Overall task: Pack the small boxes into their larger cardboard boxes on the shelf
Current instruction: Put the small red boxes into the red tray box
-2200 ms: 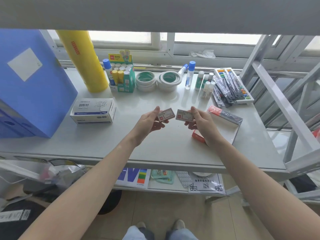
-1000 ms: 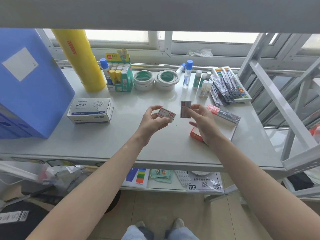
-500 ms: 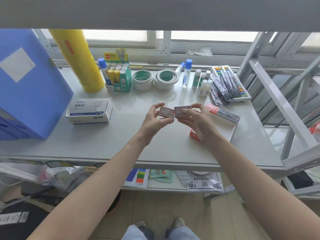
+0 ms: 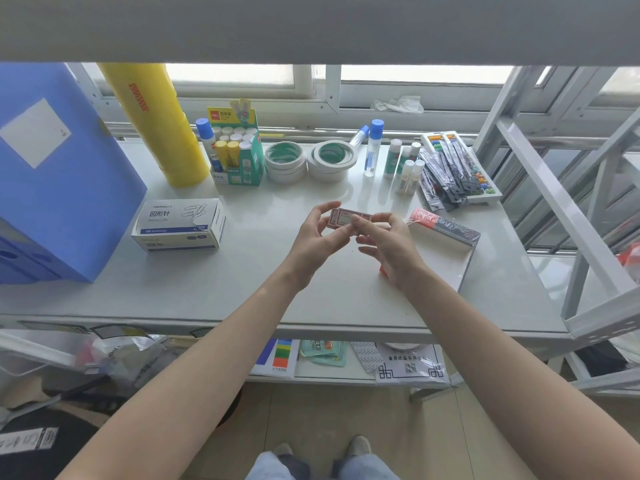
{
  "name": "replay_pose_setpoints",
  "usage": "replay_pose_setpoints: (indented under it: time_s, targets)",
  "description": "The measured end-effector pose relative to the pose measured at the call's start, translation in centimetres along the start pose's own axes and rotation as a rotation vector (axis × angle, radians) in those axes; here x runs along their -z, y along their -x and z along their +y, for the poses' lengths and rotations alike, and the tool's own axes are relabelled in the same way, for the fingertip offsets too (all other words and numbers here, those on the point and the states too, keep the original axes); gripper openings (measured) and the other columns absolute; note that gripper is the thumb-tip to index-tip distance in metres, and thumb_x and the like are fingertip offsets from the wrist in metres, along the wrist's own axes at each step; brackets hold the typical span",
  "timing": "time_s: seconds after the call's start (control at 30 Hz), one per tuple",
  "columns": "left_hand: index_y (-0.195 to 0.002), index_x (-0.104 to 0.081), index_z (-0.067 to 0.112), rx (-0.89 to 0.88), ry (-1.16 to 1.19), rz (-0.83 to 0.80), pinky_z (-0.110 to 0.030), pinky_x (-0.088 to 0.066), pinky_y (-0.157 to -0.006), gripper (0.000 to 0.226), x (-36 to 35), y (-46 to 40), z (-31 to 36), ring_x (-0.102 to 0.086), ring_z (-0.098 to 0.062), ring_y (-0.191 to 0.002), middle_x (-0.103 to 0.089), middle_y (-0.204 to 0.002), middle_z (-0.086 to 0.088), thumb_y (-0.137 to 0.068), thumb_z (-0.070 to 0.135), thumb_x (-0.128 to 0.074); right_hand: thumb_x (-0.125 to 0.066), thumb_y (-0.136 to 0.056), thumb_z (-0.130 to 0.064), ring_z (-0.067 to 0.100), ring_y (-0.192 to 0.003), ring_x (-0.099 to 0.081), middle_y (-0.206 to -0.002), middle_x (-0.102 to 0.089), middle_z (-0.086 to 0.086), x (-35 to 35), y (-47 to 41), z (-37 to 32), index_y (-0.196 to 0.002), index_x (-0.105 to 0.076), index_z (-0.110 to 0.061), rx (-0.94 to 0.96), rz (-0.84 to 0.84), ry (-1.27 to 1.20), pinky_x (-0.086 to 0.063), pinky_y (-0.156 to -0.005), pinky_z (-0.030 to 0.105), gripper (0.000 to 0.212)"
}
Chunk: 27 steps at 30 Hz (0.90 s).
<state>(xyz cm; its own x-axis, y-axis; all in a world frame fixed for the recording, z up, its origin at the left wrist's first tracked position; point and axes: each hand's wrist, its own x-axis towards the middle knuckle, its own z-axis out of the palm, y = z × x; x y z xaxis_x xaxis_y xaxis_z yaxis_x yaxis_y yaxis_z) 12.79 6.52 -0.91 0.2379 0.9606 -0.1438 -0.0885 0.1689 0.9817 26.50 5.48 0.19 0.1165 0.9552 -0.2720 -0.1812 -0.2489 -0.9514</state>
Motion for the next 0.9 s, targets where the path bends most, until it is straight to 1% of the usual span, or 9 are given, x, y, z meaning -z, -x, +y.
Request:
replay_pose_setpoints:
  time_s: [0.13, 0.23, 0.33, 0.43, 0.5, 0.57, 0.63, 0.8, 0.9]
  targets:
    - [-0.134, -0.042, 0.015, 0.014, 0.012, -0.021, -0.032, -0.048, -0.1, 0.049, 0.0, -0.1, -0.1, -0.062, -0.02, -0.104, -0.053, -0.132, -0.02, -0.089, 0.013, -0.062, -0.069, -0.083, -0.021, 0.015, -0.067, -0.061, -0.087, -0.063, 0.006, 0.2, 0.0, 0.0, -0.101, -0.052, -0.011, -0.014, -0.028, -0.023, -0.052, -0.069, 0.026, 0.026]
    - [-0.137, -0.039, 0.014, 0.029, 0.009, -0.023, -0.03, -0.049, -0.099, 0.047, 0.0, -0.1, 0.0, -0.062, -0.017, -0.101, -0.054, -0.129, -0.018, -0.093, 0.008, -0.054, -0.064, -0.086, -0.017, 0.017, -0.067, -0.062, -0.09, -0.065, 0.009, 0.6, -0.1, 0.1, -0.107, -0.056, -0.007, -0.016, -0.029, -0.046, -0.054, -0.075, 0.027, 0.025]
    - [-0.14, -0.037, 0.015, 0.057, 0.01, -0.03, -0.027, -0.05, -0.096, 0.045, -0.3, 0.1, 0.4, -0.06, -0.017, -0.102, -0.058, -0.118, -0.007, -0.097, 0.01, -0.046, -0.063, -0.087, -0.015, 0.018, -0.066, -0.062, -0.085, -0.067, 0.007, 0.8, 0.0, 0.3, -0.104, -0.059, -0.006, 0.006, -0.006, -0.021, -0.054, -0.079, 0.03, 0.02]
    - [-0.139, -0.041, 0.02, 0.058, -0.049, -0.015, -0.028, -0.05, -0.092, 0.04, -0.5, 0.1, 0.7, -0.062, -0.013, -0.105, -0.063, -0.112, -0.002, -0.099, 0.021, -0.042, -0.064, -0.086, -0.018, 0.017, -0.063, -0.063, -0.082, -0.068, 0.005, 1.2, 0.0, 0.3, -0.094, -0.062, -0.011, 0.021, 0.03, 0.001, -0.054, -0.079, 0.032, 0.011]
    - [-0.138, -0.045, 0.022, 0.03, -0.127, 0.009, -0.029, -0.048, -0.09, 0.038, -0.5, 0.0, 0.6, -0.059, -0.011, -0.108, -0.063, -0.117, -0.002, -0.1, 0.024, -0.04, -0.065, -0.086, -0.019, 0.018, -0.063, -0.063, -0.082, -0.068, 0.005, 1.5, 0.0, 0.3, -0.09, -0.062, -0.014, 0.027, 0.04, 0.009, -0.055, -0.08, 0.033, 0.007]
    - [-0.136, -0.047, 0.026, 0.006, -0.195, 0.014, -0.025, -0.046, -0.086, 0.037, -0.6, -0.3, 0.5, -0.056, -0.011, -0.109, -0.061, -0.122, -0.004, -0.1, 0.024, -0.04, -0.065, -0.086, -0.018, 0.017, -0.063, -0.063, -0.082, -0.068, 0.005, 1.9, 0.1, 0.3, -0.091, -0.062, -0.013, 0.041, 0.049, 0.02, -0.055, -0.078, 0.031, 0.008]
    - [-0.136, -0.047, 0.027, -0.013, -0.235, 0.0, -0.023, -0.045, -0.085, 0.036, -0.9, -0.4, 0.2, -0.056, -0.012, -0.105, -0.06, -0.118, -0.002, -0.101, 0.024, -0.039, -0.063, -0.087, -0.017, 0.014, -0.06, -0.062, -0.081, -0.067, 0.004, 2.2, 0.2, 0.4, -0.093, -0.061, -0.012, 0.066, 0.066, 0.038, -0.055, -0.074, 0.027, 0.008]
    - [-0.137, -0.047, 0.019, -0.045, -0.295, -0.044, -0.018, -0.046, -0.081, 0.037, -2.1, -1.1, -0.3, -0.055, -0.015, -0.102, -0.058, -0.118, -0.002, -0.102, 0.018, -0.036, -0.061, -0.089, -0.018, 0.012, -0.06, -0.059, -0.08, -0.064, 0.002, 3.4, 0.5, 0.6, -0.1, -0.061, -0.011, 0.098, 0.093, 0.115, -0.054, -0.074, 0.028, 0.013]
    - [-0.138, -0.045, 0.017, -0.046, -0.302, -0.064, -0.019, -0.046, -0.083, 0.038, -3.0, -1.4, -0.6, -0.056, -0.017, -0.099, -0.057, -0.115, -0.004, -0.102, 0.017, -0.033, -0.061, -0.089, -0.02, 0.012, -0.06, -0.059, -0.08, -0.063, 0.003, 4.3, 0.5, 0.6, -0.095, -0.061, -0.014, 0.114, 0.102, 0.141, -0.055, -0.073, 0.027, 0.009]
